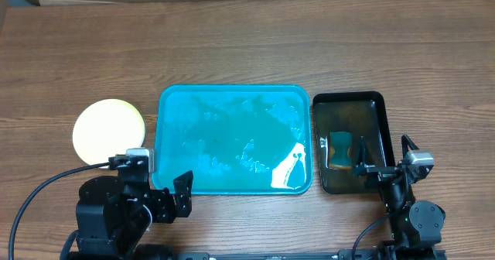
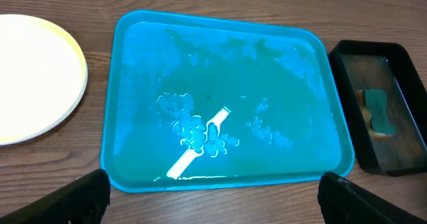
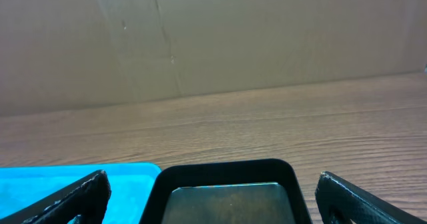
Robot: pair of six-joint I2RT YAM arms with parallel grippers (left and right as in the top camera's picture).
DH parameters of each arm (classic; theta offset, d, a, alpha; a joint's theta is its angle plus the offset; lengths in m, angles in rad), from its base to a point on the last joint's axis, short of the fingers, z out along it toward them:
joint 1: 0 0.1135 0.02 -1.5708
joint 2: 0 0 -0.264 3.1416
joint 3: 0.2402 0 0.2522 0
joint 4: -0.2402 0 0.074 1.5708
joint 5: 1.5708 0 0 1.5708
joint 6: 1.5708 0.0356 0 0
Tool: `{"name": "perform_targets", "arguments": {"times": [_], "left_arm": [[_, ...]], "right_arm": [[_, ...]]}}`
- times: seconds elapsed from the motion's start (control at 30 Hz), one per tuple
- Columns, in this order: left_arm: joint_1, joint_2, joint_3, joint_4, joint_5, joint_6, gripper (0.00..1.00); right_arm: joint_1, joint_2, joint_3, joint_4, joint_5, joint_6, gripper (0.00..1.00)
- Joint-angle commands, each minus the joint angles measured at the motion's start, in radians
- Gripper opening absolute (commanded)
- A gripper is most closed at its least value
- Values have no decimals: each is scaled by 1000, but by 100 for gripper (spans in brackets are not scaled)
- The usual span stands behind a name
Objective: Clean dirty plates on tray and stack at the side
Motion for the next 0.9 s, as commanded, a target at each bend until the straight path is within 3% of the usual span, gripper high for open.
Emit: {"name": "perform_targets", "arguments": {"times": [0.0,0.4,0.7,0.87], "left_arm": [[-6,-7,-5,3,-6,-14,100],[-3,-32,-14,-13,-41,-10,100],[21,-396,-514,491,-28,-14,100],[21,-514,-760,895,-24,-13,100]], "right_arm": [[-5,-12,-10,7,-3,-6,100],[-5,-12,-10,7,-3,-6,100],[-5,-12,-10,7,-3,-6,100],[-5,-12,-10,7,-3,-6,100]]}}
